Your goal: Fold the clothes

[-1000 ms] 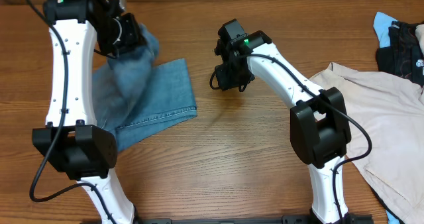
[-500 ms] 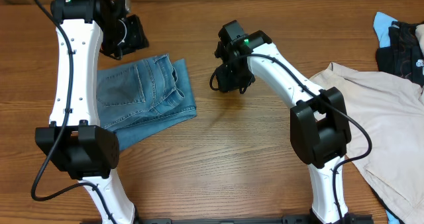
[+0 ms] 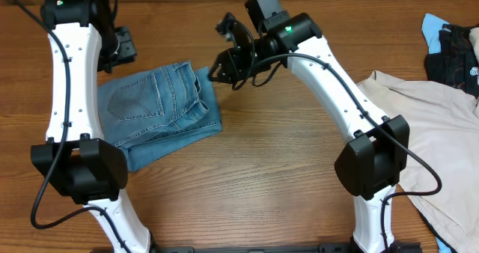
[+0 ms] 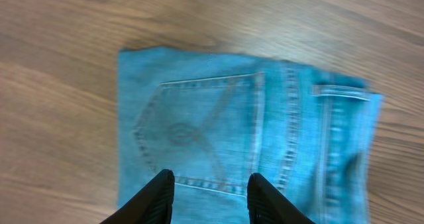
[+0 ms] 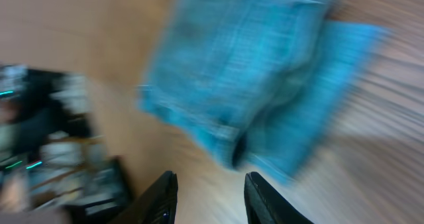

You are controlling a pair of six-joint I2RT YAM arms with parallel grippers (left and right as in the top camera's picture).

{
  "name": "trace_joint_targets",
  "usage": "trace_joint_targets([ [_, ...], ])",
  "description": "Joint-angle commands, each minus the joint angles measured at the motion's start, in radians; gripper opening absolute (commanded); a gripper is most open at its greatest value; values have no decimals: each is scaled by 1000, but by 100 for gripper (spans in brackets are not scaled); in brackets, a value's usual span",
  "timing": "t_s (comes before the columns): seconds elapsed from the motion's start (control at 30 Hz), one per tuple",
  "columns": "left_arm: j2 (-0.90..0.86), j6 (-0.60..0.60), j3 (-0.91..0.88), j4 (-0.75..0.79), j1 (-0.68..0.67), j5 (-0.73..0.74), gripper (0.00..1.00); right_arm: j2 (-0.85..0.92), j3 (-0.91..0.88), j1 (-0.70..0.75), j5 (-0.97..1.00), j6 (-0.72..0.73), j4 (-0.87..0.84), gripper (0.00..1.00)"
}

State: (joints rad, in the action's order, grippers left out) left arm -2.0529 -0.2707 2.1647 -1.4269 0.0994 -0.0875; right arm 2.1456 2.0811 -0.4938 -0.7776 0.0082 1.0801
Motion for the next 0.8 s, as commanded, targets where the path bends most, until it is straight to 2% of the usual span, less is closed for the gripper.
trace_joint_targets([
  [0.0, -42, -7, -45, 10, 34, -46, 40, 19, -2, -34, -186, 39, -34, 37],
  [0.4, -146, -6, -83, -5, 130, -42, 41, 224, -3, -147, -171, 48, -117, 37],
  [0.47, -152, -6, -84, -9, 129, -42, 41, 258, -3, -145, -70, 48, -94, 37],
  [0.6, -152, -6, -84, -6, 129, -42, 40, 314, -9, -110, 365, 79, 39, 37],
  [0.77, -152, -6, -84, -7, 129, -42, 41, 314, -27, -79, 447, 78, 51, 37],
])
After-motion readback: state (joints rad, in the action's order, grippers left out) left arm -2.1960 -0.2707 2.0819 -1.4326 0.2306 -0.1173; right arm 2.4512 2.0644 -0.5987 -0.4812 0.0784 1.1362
